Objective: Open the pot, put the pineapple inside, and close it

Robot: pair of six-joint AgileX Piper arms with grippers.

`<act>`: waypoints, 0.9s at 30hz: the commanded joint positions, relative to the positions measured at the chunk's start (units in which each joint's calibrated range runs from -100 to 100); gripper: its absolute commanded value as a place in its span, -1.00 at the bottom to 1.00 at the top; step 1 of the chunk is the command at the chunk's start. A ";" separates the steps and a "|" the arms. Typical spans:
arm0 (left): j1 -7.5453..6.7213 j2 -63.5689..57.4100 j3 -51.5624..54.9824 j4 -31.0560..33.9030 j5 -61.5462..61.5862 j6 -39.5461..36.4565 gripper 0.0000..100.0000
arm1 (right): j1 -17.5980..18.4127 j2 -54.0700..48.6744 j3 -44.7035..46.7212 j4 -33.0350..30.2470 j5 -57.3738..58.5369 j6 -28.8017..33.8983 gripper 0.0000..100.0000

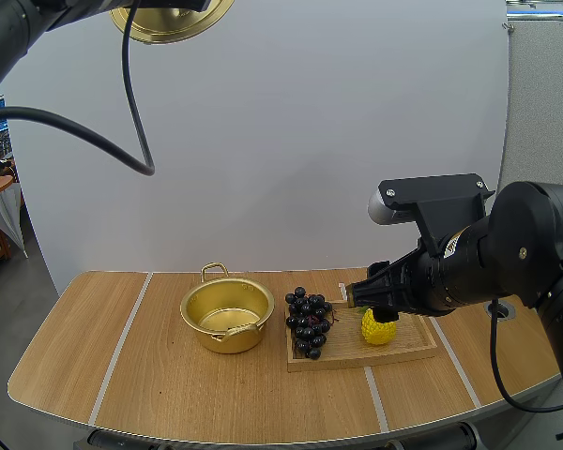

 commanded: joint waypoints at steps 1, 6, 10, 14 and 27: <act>-0.12 -0.26 -0.61 -0.70 -1.33 -0.24 -0.99 | 0.03 1.02 -0.66 -0.25 -1.51 2.14 1.00; -0.12 -0.26 -0.61 -0.70 -1.33 -0.24 -0.99 | 0.03 7.46 -0.66 -4.19 -6.47 4.35 1.00; -0.12 -0.26 -0.61 -0.70 -1.33 -0.24 -0.99 | 0.03 14.55 -0.66 -4.77 -9.76 4.35 1.00; -0.12 -0.26 -0.59 -0.70 -1.50 -0.24 -0.99 | 0.03 21.88 -0.66 -4.91 -14.01 4.35 1.00; -0.12 -0.26 -0.59 -0.70 -1.50 -0.24 -0.99 | -3.65 40.07 -0.77 -4.56 -28.20 2.83 1.00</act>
